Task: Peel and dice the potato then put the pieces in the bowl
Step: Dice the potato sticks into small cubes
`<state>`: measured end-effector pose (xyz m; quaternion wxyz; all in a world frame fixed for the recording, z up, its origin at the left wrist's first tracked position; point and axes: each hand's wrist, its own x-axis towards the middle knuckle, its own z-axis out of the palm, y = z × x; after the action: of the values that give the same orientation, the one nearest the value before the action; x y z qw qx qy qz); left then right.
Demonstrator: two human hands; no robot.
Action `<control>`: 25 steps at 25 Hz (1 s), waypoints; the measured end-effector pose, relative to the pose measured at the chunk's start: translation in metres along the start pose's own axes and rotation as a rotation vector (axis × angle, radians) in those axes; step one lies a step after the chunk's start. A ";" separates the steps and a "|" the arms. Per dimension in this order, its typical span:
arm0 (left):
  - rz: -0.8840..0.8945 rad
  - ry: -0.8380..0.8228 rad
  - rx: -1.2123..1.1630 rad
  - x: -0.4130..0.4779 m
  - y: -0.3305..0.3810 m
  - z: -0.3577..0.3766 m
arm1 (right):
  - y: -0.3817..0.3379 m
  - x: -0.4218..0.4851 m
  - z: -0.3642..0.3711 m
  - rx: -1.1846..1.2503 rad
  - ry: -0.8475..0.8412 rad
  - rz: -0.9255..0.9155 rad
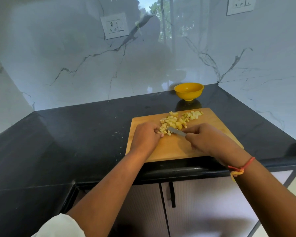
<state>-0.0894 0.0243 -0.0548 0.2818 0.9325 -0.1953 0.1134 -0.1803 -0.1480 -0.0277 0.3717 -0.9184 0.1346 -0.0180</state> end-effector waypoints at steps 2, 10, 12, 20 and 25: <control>-0.020 0.005 -0.039 0.003 0.003 0.004 | 0.003 -0.003 -0.005 0.050 0.030 -0.008; -0.171 -0.048 -0.117 0.019 0.012 0.013 | 0.013 0.020 0.012 0.024 0.246 -0.129; -0.186 -0.060 -0.133 0.021 0.014 0.014 | 0.015 0.025 0.018 0.017 0.284 -0.133; -0.137 -0.059 -0.102 0.025 0.035 0.027 | 0.017 0.026 0.030 -0.115 0.383 -0.140; -0.104 -0.039 -0.194 0.018 0.035 0.023 | 0.015 0.016 0.032 -0.136 0.409 -0.202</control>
<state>-0.0853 -0.0212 -0.0511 0.3725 0.9117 -0.1623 0.0609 -0.1646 -0.1410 -0.0623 0.2701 -0.9273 0.1157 -0.2317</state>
